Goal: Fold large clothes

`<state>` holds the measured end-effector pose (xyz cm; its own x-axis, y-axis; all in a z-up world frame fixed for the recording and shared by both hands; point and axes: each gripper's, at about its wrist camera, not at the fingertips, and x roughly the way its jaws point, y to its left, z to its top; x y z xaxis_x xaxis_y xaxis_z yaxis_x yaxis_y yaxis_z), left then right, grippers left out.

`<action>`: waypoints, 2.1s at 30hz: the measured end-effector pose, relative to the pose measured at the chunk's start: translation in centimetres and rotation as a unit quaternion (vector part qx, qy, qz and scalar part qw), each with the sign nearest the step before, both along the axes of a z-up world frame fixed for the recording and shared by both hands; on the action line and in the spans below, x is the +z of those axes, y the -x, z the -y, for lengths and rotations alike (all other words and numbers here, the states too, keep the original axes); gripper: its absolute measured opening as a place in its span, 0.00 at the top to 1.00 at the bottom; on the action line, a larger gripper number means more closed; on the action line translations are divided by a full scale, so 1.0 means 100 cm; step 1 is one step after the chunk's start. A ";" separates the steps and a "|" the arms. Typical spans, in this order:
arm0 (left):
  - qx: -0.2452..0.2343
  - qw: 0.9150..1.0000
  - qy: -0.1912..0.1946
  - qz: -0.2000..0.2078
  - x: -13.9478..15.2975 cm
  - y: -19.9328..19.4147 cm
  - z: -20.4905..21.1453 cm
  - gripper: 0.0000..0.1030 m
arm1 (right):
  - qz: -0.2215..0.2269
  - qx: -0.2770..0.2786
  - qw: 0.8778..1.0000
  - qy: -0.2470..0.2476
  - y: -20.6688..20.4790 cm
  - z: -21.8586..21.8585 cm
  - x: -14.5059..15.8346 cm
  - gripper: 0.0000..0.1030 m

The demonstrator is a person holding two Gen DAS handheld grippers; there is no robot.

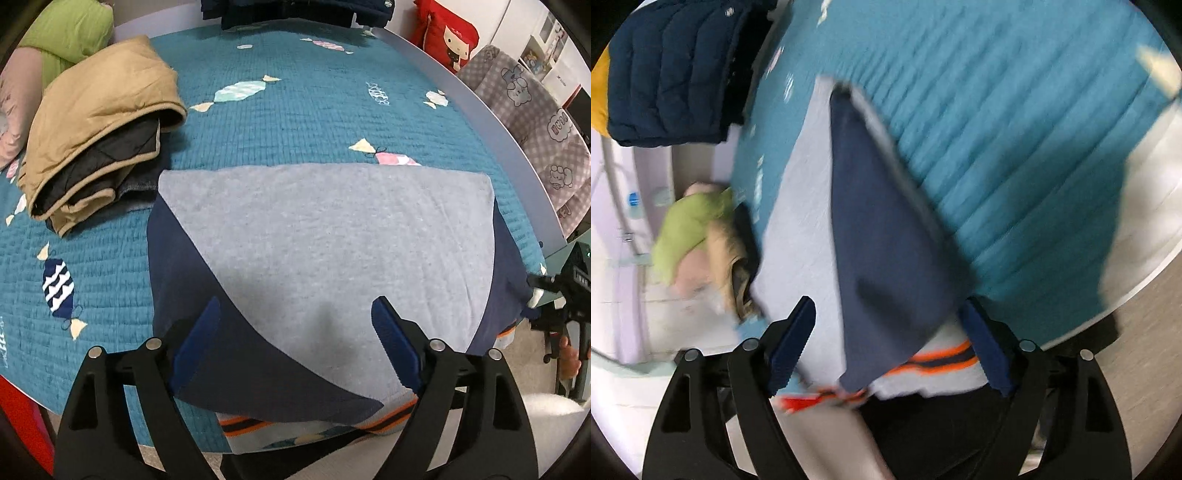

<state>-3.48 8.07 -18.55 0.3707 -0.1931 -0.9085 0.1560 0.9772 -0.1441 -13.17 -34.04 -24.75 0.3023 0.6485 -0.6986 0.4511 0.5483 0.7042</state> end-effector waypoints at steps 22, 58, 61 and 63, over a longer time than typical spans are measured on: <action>0.011 1.000 0.012 -0.007 -0.010 -0.018 0.001 0.18 | 0.109 -0.065 0.975 -0.181 -0.019 0.015 -0.024 0.48; 0.017 0.981 0.042 -0.187 -0.067 -0.163 0.095 1.00 | -0.030 0.062 0.991 0.117 -0.070 -0.063 0.005 0.77; 0.023 0.979 0.040 -0.201 -0.075 -0.135 0.095 1.00 | -0.031 0.063 0.990 0.125 -0.074 -0.069 0.005 0.76; 0.029 0.985 0.030 -0.165 -0.090 -0.119 0.098 1.00 | -0.035 0.063 0.990 0.125 -0.075 -0.072 0.001 0.74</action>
<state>8.37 -1.75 -27.57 0.0685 -0.2381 -0.9688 0.0353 0.9711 -0.2361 -5.64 -26.86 -24.63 0.1756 0.4815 -0.8587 0.4110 0.7567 0.5084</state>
